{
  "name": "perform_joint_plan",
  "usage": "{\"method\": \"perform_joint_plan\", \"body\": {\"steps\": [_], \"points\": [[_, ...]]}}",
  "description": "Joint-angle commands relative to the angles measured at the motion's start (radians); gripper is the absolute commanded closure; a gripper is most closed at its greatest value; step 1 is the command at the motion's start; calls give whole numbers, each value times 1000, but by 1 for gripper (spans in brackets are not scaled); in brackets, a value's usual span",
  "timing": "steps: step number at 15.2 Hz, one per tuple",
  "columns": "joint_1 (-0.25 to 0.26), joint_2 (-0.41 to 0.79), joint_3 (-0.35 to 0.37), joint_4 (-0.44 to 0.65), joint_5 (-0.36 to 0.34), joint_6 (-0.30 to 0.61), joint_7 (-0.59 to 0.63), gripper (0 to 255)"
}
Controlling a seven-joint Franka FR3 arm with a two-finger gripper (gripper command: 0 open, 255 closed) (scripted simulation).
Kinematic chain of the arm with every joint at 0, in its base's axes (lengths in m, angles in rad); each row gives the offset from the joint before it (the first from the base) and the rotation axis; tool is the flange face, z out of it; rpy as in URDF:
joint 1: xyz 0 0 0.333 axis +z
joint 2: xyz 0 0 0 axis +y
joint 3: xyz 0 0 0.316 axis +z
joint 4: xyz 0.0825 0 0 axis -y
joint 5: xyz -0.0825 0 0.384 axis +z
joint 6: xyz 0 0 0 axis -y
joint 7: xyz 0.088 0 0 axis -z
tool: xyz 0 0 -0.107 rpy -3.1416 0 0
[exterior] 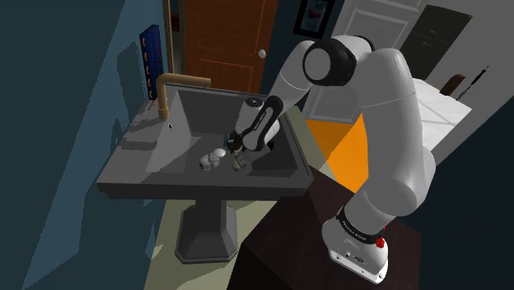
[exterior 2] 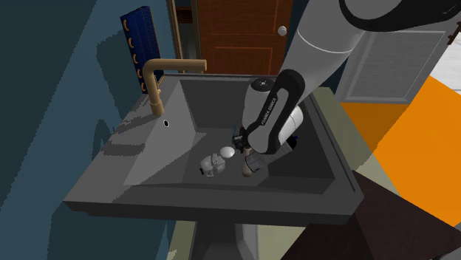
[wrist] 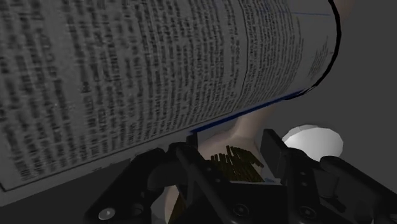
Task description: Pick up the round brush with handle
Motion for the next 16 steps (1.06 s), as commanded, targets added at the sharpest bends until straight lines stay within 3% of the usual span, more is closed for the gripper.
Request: {"method": "perform_joint_plan", "body": {"steps": [1, 16], "points": [[-3, -22, 4, -8, 0, -13, -3, 255], [-38, -204, 44, -75, 14, -129, -35, 255]]}}
